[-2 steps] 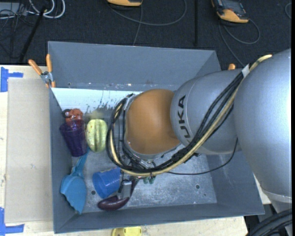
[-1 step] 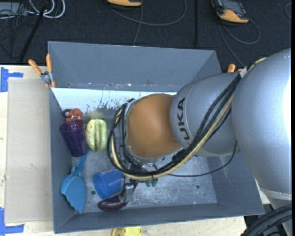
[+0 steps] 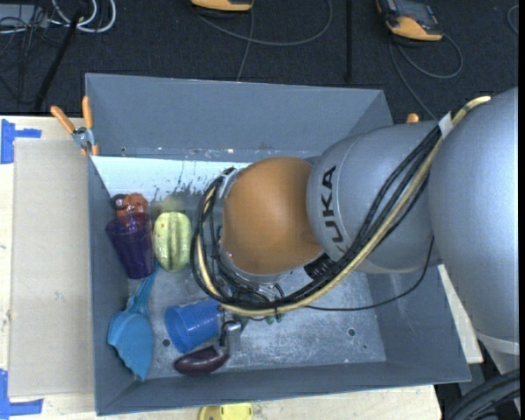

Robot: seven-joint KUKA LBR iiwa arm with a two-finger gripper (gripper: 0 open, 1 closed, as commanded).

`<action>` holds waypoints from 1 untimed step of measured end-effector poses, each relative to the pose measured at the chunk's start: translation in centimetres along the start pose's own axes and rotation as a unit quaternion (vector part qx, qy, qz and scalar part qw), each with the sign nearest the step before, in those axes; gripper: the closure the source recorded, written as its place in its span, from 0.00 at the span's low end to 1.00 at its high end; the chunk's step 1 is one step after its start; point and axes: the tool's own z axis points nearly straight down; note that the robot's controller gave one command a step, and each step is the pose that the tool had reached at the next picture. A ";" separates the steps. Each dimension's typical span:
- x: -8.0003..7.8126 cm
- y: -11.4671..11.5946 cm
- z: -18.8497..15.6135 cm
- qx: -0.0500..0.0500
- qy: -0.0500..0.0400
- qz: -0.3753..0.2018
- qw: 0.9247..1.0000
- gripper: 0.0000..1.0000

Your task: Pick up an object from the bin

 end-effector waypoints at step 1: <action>0.4 -0.3 4.7 0.000 0.004 -0.040 0.999 0.00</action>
Offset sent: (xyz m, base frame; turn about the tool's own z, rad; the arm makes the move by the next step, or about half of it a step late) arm -0.0052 -0.0119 -0.0535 -0.2393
